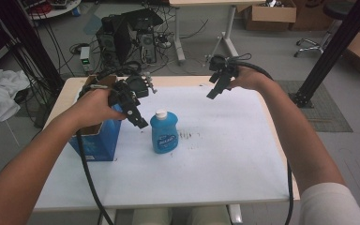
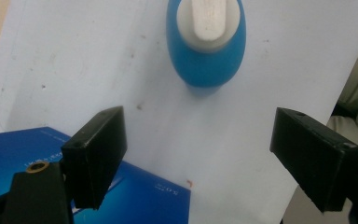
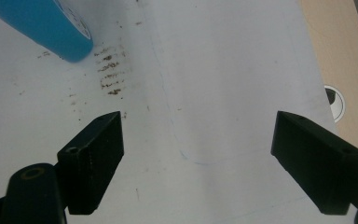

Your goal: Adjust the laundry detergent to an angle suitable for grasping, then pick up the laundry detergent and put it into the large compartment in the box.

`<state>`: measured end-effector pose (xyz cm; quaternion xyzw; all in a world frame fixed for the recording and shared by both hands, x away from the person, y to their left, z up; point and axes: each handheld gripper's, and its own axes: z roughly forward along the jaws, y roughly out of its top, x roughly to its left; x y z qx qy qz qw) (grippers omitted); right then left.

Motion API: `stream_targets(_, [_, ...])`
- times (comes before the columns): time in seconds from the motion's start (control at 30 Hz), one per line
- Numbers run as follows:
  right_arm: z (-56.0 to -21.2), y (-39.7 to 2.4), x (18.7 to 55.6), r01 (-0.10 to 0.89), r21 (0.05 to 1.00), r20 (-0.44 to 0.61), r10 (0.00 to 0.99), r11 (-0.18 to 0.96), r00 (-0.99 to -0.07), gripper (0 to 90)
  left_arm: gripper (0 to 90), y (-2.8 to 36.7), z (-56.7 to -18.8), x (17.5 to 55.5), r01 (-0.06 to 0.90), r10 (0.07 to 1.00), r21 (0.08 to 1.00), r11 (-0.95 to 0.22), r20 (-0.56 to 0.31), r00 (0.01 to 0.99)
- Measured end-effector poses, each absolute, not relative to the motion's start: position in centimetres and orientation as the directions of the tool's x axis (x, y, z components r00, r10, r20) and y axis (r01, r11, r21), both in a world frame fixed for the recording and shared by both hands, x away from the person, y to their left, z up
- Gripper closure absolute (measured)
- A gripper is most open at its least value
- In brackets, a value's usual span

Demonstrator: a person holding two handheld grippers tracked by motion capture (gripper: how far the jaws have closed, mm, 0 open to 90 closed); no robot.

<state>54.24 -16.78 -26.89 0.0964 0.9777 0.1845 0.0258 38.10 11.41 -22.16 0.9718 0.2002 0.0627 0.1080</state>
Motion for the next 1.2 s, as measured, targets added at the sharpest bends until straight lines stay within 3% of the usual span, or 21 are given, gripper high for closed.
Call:
stream_targets(0.77, [-27.0, -17.0, 54.4, 0.176, 0.363, -0.014, 0.194, 0.915, -0.981, 17.1, 18.8, 10.8, -21.2, 38.2, 0.377, 0.407, 0.260, -0.889, 0.074, 0.910])
stream_targets(1.2, [-26.9, -17.1, 54.3, 0.166, 0.361, -0.013, 0.183, 0.918, -0.983, 17.1, 18.3, 8.1, -19.7, 38.7, 0.358, 0.387, 0.282, -0.890, 0.055, 0.920])
